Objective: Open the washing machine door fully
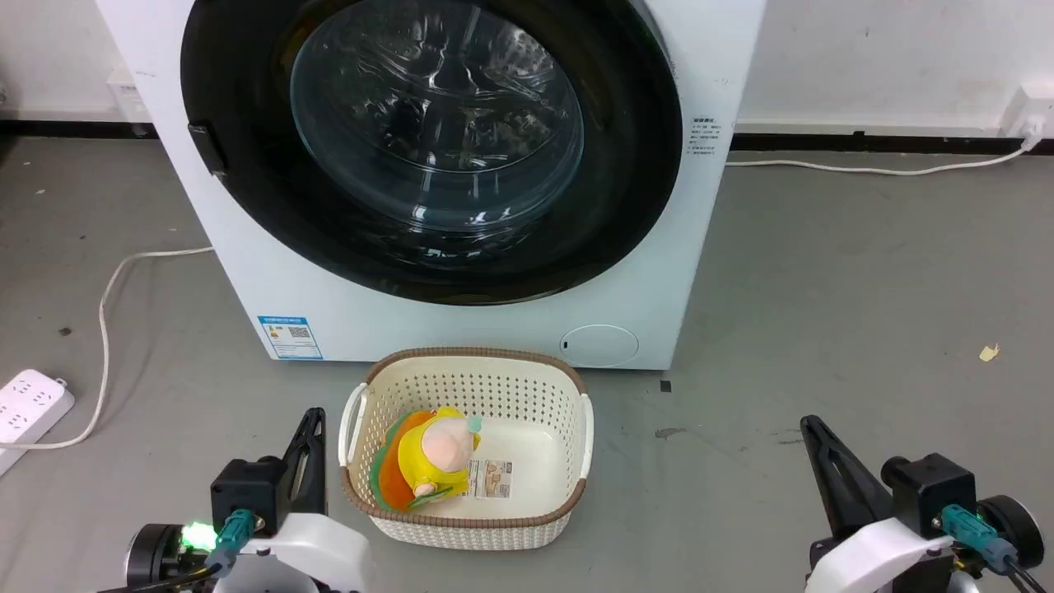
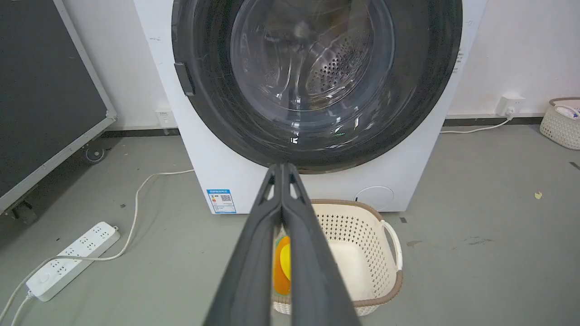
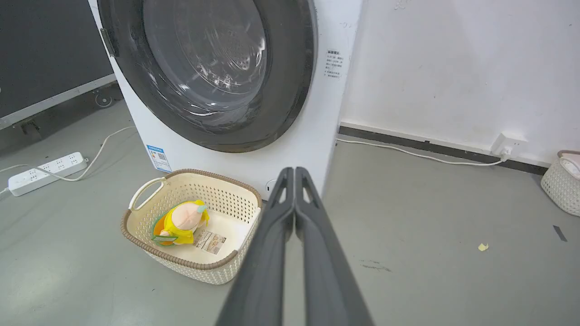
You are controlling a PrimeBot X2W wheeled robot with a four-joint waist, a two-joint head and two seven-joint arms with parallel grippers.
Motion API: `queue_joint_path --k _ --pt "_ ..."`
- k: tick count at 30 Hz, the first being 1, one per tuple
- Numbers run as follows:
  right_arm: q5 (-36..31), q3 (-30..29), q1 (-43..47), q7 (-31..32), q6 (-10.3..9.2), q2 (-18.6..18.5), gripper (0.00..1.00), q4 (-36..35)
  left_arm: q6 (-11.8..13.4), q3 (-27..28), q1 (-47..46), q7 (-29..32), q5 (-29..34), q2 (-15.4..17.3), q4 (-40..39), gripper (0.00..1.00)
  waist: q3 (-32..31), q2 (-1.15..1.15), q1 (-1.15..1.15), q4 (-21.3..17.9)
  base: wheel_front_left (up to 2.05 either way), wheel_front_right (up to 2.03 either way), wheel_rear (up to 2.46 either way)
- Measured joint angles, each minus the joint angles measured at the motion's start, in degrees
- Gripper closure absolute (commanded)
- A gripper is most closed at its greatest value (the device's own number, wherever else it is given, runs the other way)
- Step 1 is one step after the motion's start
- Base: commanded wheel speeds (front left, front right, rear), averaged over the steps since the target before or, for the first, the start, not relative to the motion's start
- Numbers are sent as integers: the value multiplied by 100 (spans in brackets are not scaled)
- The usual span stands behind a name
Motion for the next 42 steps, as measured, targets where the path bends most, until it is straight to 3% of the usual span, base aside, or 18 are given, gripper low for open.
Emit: queue_joint_path --k 41,42 --pt "0 -1 -1 0 -1 0 100 -1 0 0 0 0 0 0 0 100 0 0 0 0 0 0 0" --pt "2 2 2 0 0 -1 0 0 0 2 0 0 -1 0 1 0 0 0 0 0 0 0 0"
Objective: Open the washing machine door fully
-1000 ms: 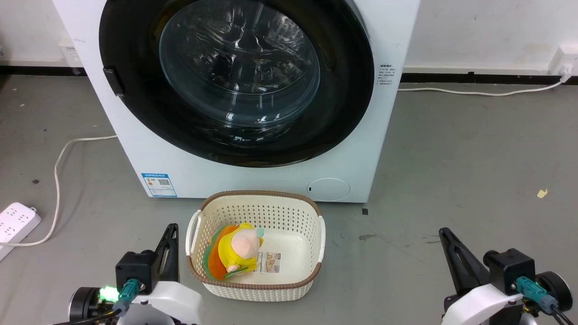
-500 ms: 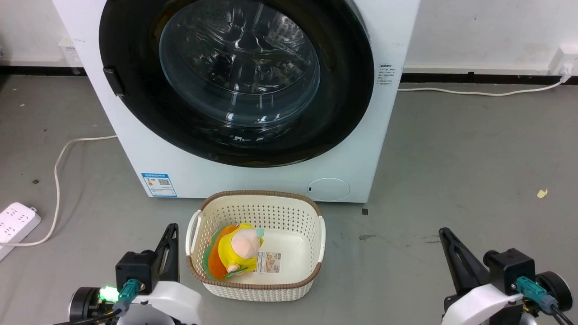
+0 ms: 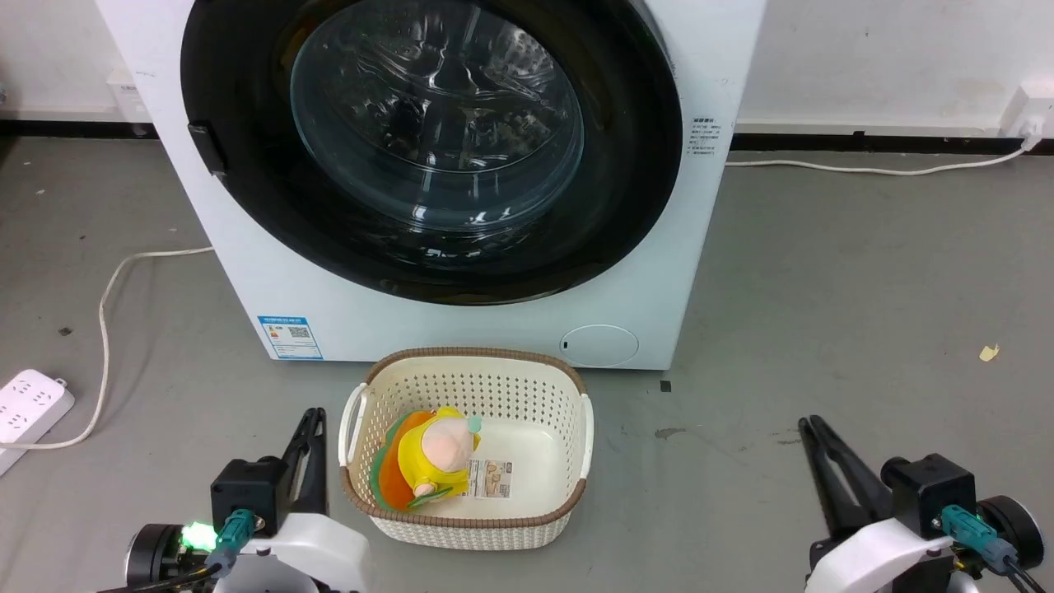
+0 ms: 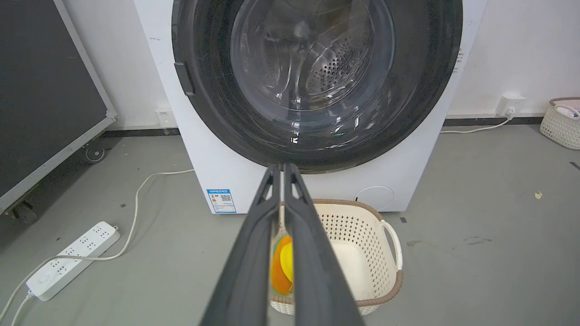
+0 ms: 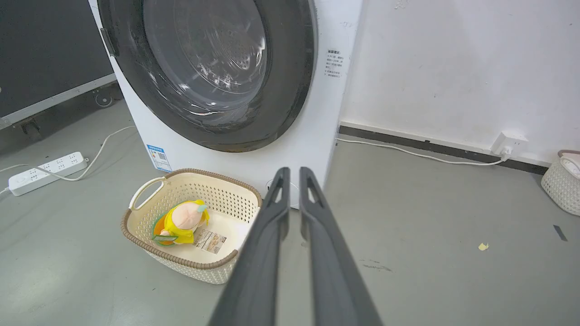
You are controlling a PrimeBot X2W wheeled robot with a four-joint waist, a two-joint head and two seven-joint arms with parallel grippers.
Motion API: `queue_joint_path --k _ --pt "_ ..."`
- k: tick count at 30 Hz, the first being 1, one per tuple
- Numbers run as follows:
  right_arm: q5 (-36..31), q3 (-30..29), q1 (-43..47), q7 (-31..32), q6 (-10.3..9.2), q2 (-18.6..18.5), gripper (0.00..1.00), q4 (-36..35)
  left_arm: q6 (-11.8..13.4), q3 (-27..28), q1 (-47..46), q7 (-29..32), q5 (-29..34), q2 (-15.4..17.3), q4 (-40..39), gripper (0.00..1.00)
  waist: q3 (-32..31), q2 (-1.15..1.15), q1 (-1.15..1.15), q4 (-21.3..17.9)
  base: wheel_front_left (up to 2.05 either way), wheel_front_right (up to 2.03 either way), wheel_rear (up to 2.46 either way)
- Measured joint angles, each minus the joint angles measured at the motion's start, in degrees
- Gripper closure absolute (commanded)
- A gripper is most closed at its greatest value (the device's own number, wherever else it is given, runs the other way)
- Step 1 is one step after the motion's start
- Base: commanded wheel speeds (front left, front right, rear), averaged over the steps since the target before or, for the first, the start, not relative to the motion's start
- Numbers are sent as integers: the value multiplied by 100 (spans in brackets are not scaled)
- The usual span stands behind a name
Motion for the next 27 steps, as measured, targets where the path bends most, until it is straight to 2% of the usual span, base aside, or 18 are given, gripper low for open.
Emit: queue_joint_path --k 27 --pt "105 -1 -50 -258 0 0 0 -32 57 -222 -51 -258 -44 -2 42 0 222 0 0 42 0 0 0"
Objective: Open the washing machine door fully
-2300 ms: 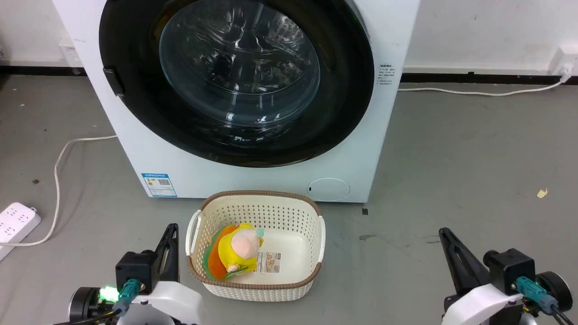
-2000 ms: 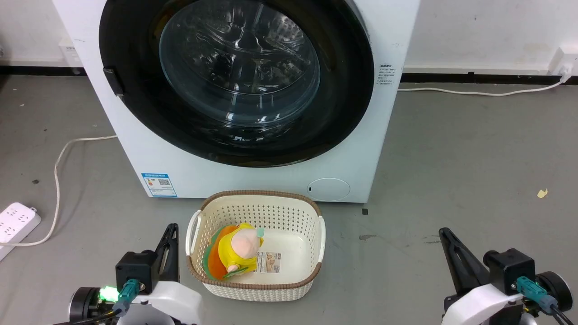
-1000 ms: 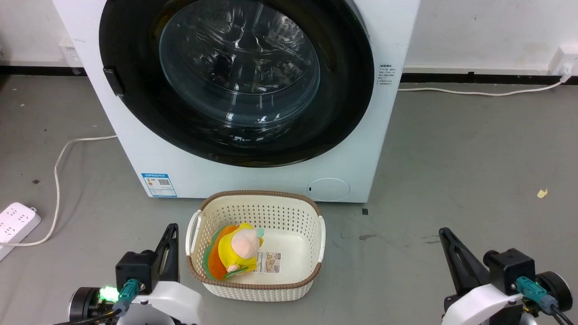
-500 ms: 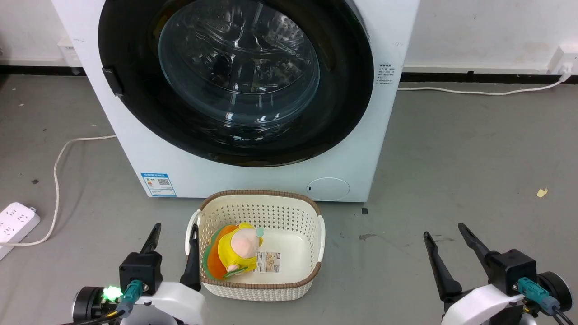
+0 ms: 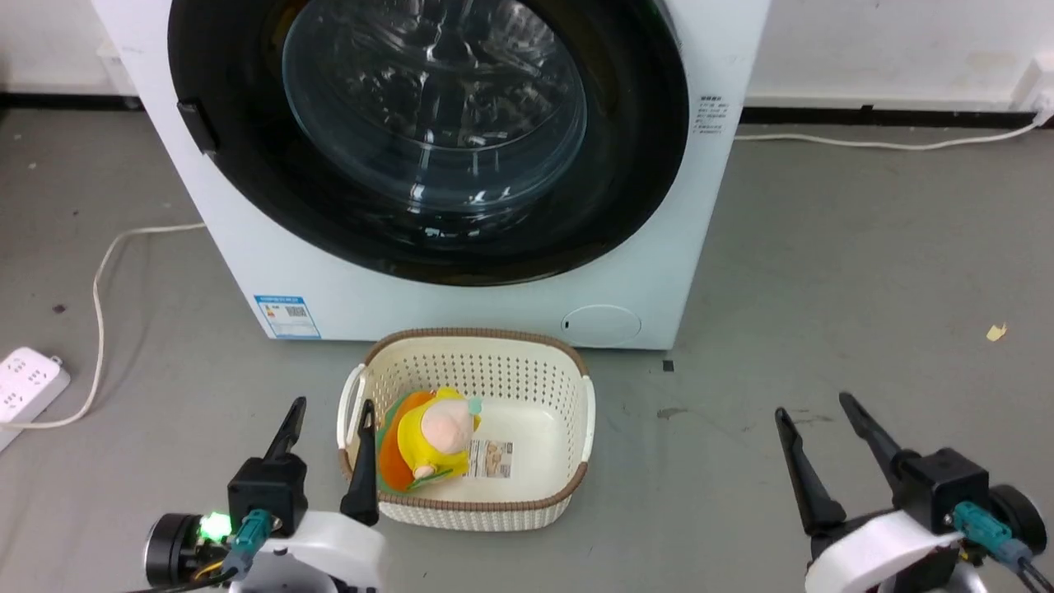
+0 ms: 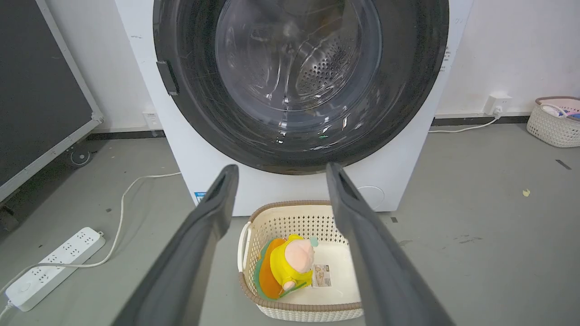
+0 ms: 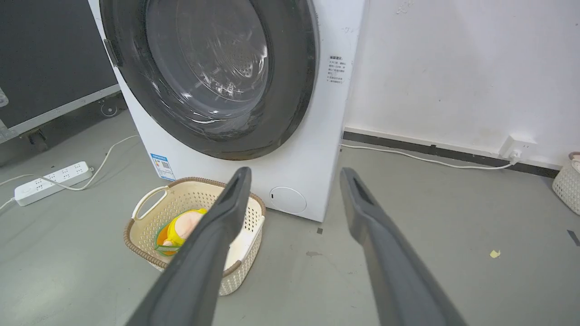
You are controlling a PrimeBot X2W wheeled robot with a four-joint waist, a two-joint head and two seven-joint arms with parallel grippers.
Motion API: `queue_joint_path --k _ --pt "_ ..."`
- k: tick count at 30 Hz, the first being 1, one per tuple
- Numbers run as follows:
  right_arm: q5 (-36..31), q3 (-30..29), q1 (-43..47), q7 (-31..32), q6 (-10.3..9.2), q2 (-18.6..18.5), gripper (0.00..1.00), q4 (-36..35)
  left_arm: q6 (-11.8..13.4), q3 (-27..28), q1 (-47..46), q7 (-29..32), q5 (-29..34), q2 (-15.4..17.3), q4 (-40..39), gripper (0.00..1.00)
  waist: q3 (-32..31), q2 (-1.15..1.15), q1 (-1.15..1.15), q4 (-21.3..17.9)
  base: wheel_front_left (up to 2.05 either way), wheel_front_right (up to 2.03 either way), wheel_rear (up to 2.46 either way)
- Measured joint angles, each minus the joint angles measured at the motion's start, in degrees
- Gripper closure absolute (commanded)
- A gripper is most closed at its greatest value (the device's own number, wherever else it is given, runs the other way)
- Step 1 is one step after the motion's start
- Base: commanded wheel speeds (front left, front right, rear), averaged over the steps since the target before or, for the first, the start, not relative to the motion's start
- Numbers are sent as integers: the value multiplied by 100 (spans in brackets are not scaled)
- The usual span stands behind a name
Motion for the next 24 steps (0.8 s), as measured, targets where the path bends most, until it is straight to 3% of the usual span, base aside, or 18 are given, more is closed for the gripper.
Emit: queue_joint_path --k 20,21,22,23,24 --pt "527 115 -1384 -42 0 -474 0 24 107 -269 -437 -223 -67 -1 -43 0 746 0 1 207 0 0 0" --pt "614 108 -1462 -18 0 -483 41 44 120 -283 -464 -250 -79 -1 -43 0 779 0 1 228 0 0 0" --pt "702 97 -1539 7 0 -491 89 70 141 -298 -491 -256 -100 -1 -43 0 808 0 1 252 0 0 0" --pt "773 87 -1618 16 0 -495 100 94 146 -311 -513 -258 -110 -1 -44 0 834 0 1 274 0 0 0" --pt "846 75 -1692 54 0 -506 100 111 152 -324 -528 -259 -112 0 -46 0 862 0 1 296 0 0 0"
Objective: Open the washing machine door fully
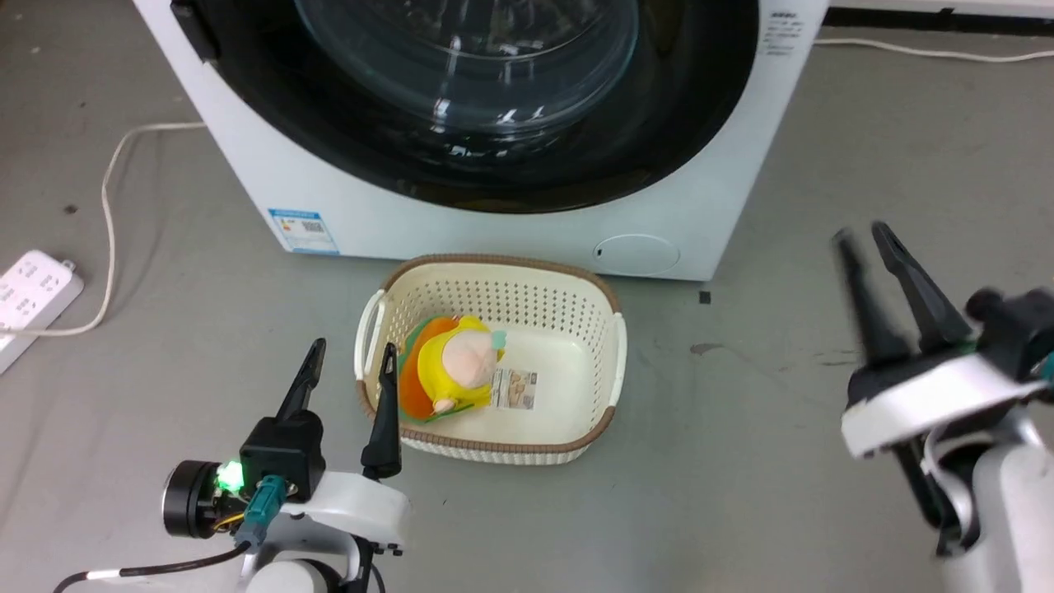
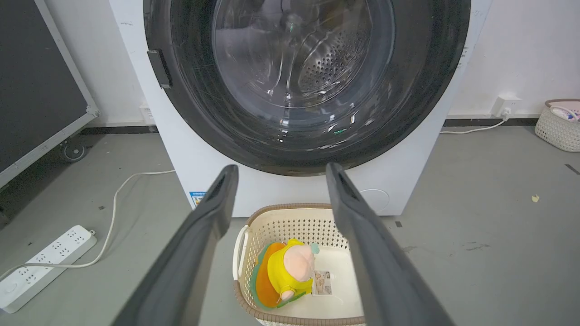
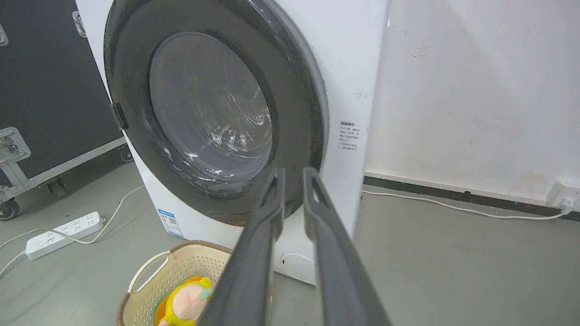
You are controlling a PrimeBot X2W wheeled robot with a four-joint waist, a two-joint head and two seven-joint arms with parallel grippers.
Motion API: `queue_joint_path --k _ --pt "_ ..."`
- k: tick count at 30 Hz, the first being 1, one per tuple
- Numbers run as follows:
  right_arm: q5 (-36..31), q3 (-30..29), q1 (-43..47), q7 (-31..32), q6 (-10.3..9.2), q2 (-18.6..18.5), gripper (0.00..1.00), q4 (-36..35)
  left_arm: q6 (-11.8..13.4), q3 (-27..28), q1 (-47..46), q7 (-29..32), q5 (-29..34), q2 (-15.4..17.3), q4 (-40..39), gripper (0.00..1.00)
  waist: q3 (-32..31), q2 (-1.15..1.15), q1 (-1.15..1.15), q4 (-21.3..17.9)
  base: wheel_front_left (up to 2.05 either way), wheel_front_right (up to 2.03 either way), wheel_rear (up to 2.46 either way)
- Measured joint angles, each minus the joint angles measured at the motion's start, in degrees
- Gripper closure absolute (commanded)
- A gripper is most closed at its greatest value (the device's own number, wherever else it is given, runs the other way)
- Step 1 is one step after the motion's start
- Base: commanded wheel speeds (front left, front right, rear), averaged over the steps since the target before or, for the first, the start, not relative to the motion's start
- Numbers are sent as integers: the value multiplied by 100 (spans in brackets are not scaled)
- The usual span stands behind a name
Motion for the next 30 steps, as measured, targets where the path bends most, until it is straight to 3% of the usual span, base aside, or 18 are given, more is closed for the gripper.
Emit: queue_joint_path --k 11,30 --pt "923 -247 -923 331 0 -22 100 367 102 -199 -147 -146 -90 -1 -27 0 330 0 0 212 0 0 0" --pt "2250 -1155 -3019 1285 -1 125 100 1767 214 -532 -515 -361 -194 -1 -60 0 924 0 0 525 0 0 0"
